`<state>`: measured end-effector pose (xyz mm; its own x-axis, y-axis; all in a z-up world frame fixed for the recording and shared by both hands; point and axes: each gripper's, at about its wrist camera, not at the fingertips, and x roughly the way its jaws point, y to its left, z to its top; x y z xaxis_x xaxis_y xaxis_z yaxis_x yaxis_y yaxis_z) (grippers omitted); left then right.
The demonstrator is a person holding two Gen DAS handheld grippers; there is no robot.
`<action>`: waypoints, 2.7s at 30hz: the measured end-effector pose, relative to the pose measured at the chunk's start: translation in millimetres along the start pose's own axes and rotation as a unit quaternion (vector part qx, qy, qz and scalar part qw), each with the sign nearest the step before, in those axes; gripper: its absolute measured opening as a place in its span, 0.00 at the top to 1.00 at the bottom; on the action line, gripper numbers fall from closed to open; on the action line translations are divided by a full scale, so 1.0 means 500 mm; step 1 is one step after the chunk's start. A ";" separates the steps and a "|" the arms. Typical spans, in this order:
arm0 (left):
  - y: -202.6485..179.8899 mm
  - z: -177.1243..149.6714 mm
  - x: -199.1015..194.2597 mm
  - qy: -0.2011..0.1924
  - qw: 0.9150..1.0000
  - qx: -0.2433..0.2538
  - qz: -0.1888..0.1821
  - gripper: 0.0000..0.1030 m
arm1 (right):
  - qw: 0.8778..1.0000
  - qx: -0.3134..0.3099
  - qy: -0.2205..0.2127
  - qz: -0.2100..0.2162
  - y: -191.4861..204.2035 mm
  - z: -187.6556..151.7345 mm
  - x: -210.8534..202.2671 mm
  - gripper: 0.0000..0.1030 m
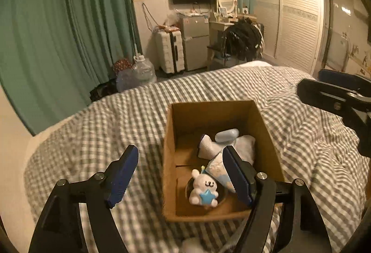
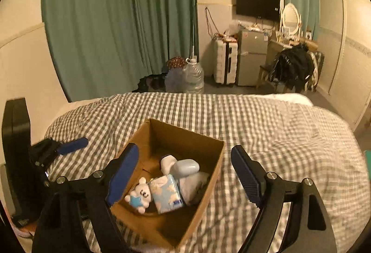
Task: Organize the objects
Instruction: 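Carry the bottle and earbuds case into the box and open both tools, then grasp the white hair dryer with the left tool while the right grasps the black cup, then lift the hair dryer and black cup off the bed with both tools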
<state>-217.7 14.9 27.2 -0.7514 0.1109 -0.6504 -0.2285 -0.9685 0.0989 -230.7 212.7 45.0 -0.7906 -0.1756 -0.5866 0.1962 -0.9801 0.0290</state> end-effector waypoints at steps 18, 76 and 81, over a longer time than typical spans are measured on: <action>0.029 -0.043 -0.343 -0.090 0.996 -0.015 0.022 0.08 | 0.992 -0.088 -0.095 -0.010 0.163 -0.032 -0.396 0.21; -0.115 -0.396 0.092 0.169 0.985 0.023 -0.012 0.43 | 0.990 -0.001 0.135 0.029 0.083 -0.403 -0.015 0.95; -0.090 -0.387 0.046 0.154 0.988 -0.006 -0.026 0.43 | 0.991 -0.004 0.129 0.019 0.085 -0.398 -0.033 0.95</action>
<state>-104.7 17.6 -137.9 -0.5149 0.0891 -0.8526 -0.2527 -0.9662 0.0517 -93.7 192.4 -105.3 -0.6079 -0.1828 -0.7726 0.2289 -0.9722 0.0499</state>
